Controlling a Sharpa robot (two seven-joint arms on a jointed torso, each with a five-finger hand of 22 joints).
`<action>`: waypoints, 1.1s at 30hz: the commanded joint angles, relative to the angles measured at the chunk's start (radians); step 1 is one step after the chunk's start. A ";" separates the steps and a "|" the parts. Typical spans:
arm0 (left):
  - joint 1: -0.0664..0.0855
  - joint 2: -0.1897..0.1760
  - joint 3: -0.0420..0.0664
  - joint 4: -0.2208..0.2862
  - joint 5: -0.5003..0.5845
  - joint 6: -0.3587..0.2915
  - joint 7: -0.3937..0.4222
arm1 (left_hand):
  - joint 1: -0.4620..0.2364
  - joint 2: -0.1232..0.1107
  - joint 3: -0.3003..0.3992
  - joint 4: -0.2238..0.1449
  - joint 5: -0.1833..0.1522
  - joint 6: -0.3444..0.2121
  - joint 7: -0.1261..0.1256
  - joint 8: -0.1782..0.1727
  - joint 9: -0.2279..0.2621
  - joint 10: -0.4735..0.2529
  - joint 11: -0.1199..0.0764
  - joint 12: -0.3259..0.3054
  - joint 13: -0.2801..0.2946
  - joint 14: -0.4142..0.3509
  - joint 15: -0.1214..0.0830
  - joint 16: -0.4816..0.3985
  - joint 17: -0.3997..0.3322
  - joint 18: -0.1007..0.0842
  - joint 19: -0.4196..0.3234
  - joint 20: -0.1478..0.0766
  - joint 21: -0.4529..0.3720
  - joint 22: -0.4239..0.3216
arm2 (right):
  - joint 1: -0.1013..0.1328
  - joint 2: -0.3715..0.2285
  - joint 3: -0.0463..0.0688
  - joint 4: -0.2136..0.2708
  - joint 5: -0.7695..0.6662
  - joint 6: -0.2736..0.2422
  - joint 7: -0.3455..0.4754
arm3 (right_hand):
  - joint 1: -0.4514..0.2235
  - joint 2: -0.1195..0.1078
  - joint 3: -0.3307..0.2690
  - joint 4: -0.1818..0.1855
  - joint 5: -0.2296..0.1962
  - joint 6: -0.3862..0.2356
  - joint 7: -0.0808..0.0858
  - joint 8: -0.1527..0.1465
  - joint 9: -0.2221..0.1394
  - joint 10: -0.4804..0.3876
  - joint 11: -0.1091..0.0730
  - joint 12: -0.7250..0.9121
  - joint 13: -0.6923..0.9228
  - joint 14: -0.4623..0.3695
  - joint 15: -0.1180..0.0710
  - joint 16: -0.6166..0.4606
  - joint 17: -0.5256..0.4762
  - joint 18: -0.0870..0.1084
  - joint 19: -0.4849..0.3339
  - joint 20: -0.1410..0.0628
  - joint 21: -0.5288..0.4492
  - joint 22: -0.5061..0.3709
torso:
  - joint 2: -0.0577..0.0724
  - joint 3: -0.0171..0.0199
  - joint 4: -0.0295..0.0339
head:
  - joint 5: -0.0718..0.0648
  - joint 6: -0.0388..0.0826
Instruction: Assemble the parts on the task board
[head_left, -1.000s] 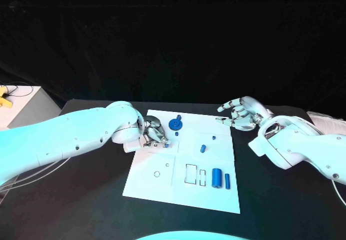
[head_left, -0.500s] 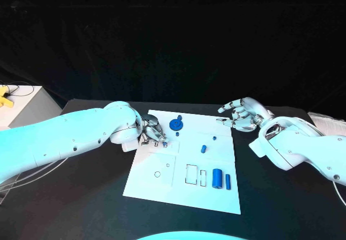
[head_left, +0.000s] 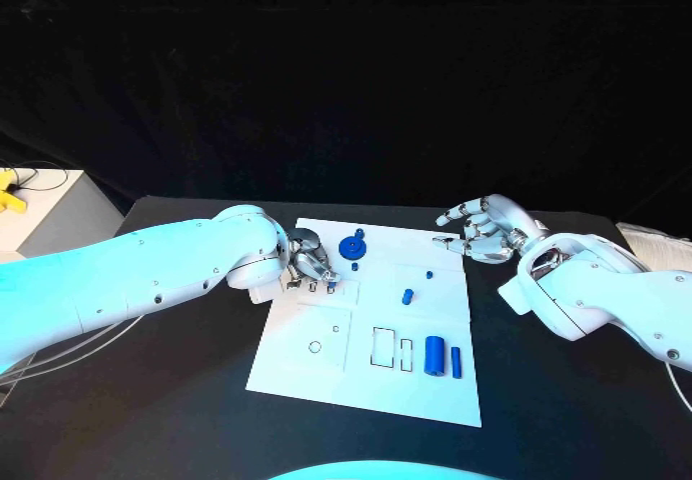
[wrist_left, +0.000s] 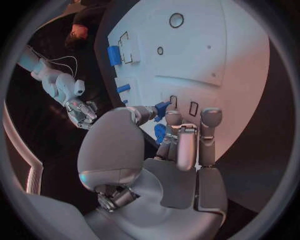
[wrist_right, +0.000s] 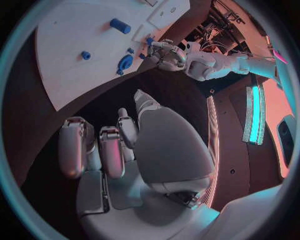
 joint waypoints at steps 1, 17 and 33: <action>-0.001 0.002 0.000 -0.001 -0.009 0.016 0.010 | -0.003 0.009 0.239 -0.246 0.005 0.007 0.002 0.003 0.023 -0.008 0.000 -0.006 -0.004 0.030 -0.006 0.003 0.073 -0.009 0.008 -0.001 0.006 0.002 | -0.001 0.001 0.000 0.000 -0.010 0.015 0.004 | -0.001 -0.008 0.005 0.001 0.006 0.008 0.000 0.005 0.000 0.005 0.000 0.003 0.001 0.087 -0.003 -0.003 0.194 0.019 0.003 -0.001 -0.007 0.092 | 0.000 0.0015 0.0008 | -0.002 -0.003; -0.001 0.003 -0.001 -0.003 -0.021 0.049 0.005 | -0.003 0.010 0.240 -0.247 0.004 0.006 0.002 0.001 0.022 -0.013 0.000 -0.011 -0.012 0.030 -0.006 0.003 0.072 -0.010 0.009 -0.001 0.008 0.005 | -0.005 0.001 0.000 -0.001 -0.010 0.016 0.004 | -0.001 -0.008 0.005 0.001 0.006 0.008 0.000 0.005 0.000 0.005 0.000 0.003 0.001 0.087 -0.003 -0.003 0.194 0.019 0.003 -0.001 -0.007 0.092 | 0.000 0.0003 0.0012 | -0.002 -0.011; -0.006 0.006 -0.002 -0.002 -0.030 0.051 0.006 | -0.003 0.010 0.239 -0.248 0.002 0.006 0.003 0.000 0.022 -0.014 0.000 -0.013 -0.014 0.031 -0.006 0.003 0.074 -0.011 0.011 -0.001 0.009 0.008 | -0.008 0.002 0.000 -0.002 -0.010 0.019 0.004 | 0.000 -0.010 0.008 0.001 0.010 0.008 0.001 0.004 -0.001 0.005 0.000 0.004 0.001 0.087 -0.004 -0.003 0.194 0.019 0.003 -0.001 -0.007 0.092 | 0.000 0.0000 0.0006 | -0.002 -0.016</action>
